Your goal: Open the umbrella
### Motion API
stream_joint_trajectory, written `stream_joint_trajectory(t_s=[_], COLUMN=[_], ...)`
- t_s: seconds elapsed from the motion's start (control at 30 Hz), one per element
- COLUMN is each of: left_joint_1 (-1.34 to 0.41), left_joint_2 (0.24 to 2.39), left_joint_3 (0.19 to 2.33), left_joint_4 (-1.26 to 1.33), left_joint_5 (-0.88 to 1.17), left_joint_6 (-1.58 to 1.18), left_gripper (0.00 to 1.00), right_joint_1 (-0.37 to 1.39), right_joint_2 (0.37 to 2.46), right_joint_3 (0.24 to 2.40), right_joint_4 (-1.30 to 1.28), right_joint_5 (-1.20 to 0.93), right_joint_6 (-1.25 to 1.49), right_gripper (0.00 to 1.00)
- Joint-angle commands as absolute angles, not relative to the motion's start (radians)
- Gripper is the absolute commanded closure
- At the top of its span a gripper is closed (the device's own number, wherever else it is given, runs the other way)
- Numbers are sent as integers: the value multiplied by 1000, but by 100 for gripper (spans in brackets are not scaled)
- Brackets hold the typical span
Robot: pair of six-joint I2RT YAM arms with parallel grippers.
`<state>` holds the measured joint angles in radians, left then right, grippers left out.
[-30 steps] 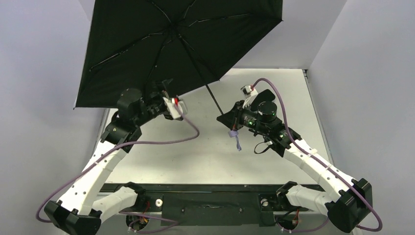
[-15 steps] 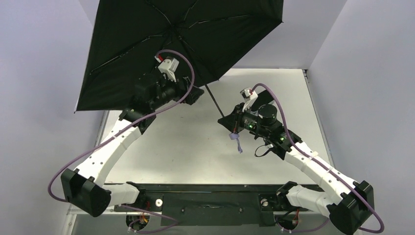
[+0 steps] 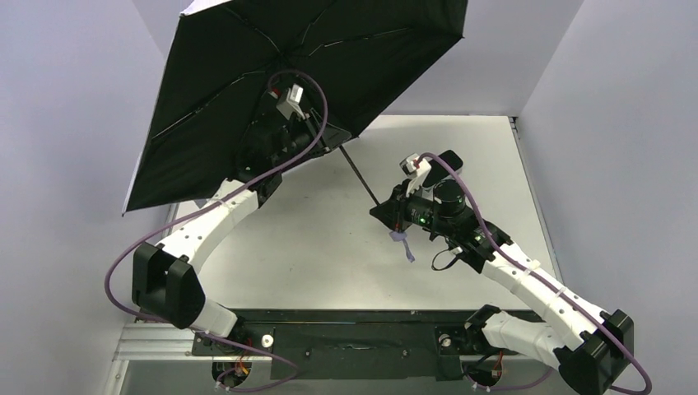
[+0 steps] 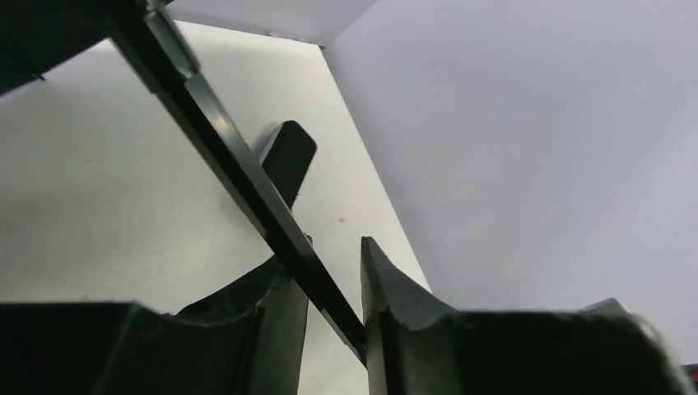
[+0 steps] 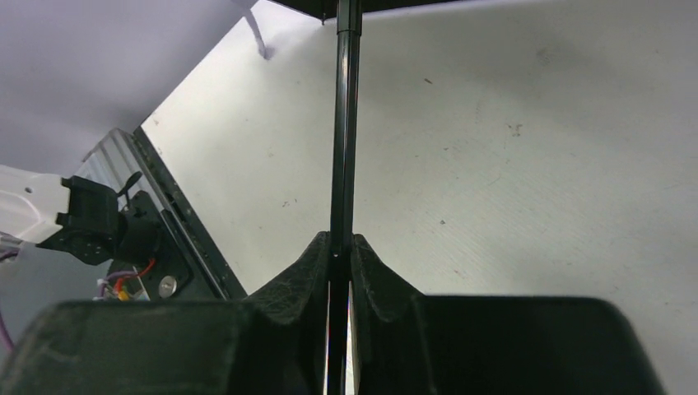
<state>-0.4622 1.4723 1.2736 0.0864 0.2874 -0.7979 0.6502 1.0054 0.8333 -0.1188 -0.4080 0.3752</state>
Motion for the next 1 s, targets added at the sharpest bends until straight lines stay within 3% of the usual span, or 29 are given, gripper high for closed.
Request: stream_joint_trajectory(t_s=[0.0, 0.07, 0.2, 0.27, 0.6, 0.83, 0.97], left_joint_1=[-459, -460, -460, -469, -549, -544, -525], left_joint_2=[1483, 1479, 1448, 1432, 1459, 1586, 1610], left_joint_3=[1349, 1351, 1300, 1265, 1121, 1106, 1112], left_joint_4=[228, 222, 214, 229, 486, 677, 648], left_joint_5=[335, 357, 429, 473, 718, 835, 853], left_joint_6=[-801, -780, -770, -771, -826, -935, -875], left_gripper=[84, 94, 100, 100, 100, 100, 100], right_joint_1=[658, 657, 645, 626, 602, 601, 602], right_joint_2=[970, 963, 933, 906, 728, 686, 679], right_joint_3=[866, 878, 910, 910, 787, 746, 725], right_joint_4=[-122, -152, -247, -291, -413, -453, -460], right_joint_5=[-383, -368, -305, -286, -65, -42, -35], right_joint_6=[321, 270, 142, 98, -79, -134, -163], right_gripper=[83, 61, 37, 34, 32, 31, 31])
